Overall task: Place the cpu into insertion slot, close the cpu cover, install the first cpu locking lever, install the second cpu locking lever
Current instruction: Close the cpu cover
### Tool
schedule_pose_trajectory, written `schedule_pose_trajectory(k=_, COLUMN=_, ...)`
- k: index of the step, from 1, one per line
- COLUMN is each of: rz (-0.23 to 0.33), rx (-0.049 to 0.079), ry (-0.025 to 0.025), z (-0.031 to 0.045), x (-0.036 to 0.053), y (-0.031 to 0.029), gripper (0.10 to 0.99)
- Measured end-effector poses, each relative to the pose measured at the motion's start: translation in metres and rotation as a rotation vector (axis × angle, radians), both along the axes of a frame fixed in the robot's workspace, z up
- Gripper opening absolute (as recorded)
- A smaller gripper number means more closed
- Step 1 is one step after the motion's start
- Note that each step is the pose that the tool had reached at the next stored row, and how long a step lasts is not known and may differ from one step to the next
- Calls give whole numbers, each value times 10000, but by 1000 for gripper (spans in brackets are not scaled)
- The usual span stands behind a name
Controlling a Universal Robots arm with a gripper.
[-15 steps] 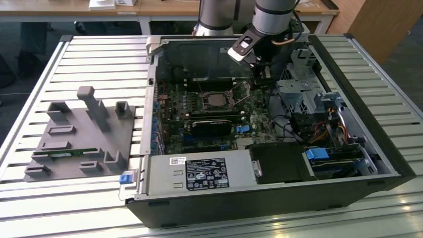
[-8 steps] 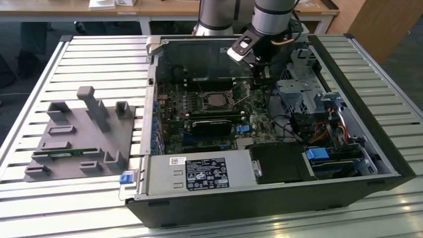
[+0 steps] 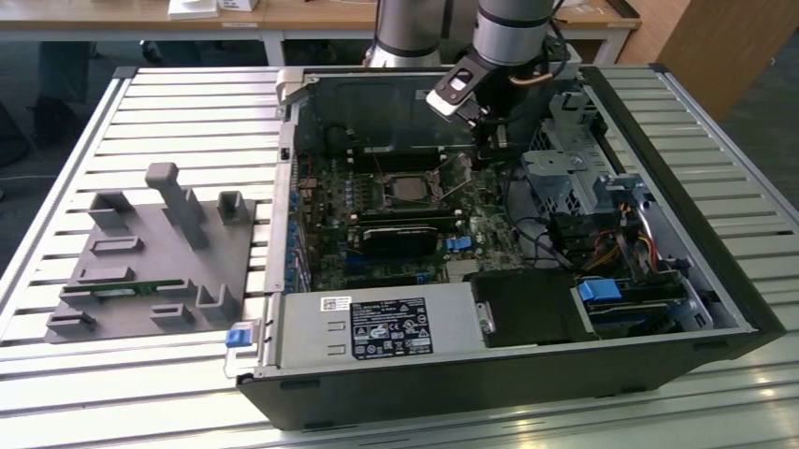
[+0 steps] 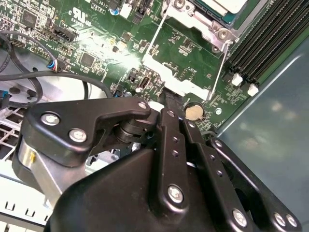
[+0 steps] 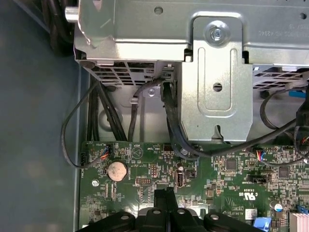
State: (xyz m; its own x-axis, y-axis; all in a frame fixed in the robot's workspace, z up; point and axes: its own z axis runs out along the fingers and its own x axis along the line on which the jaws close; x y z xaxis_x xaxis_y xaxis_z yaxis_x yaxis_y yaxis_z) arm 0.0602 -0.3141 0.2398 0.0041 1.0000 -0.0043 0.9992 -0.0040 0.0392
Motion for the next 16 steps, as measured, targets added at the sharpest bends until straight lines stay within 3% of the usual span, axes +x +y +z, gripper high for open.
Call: schedule_pose_trajectory(k=16, rz=0, rx=0, ry=0, z=1, x=-57, y=0, gripper=106)
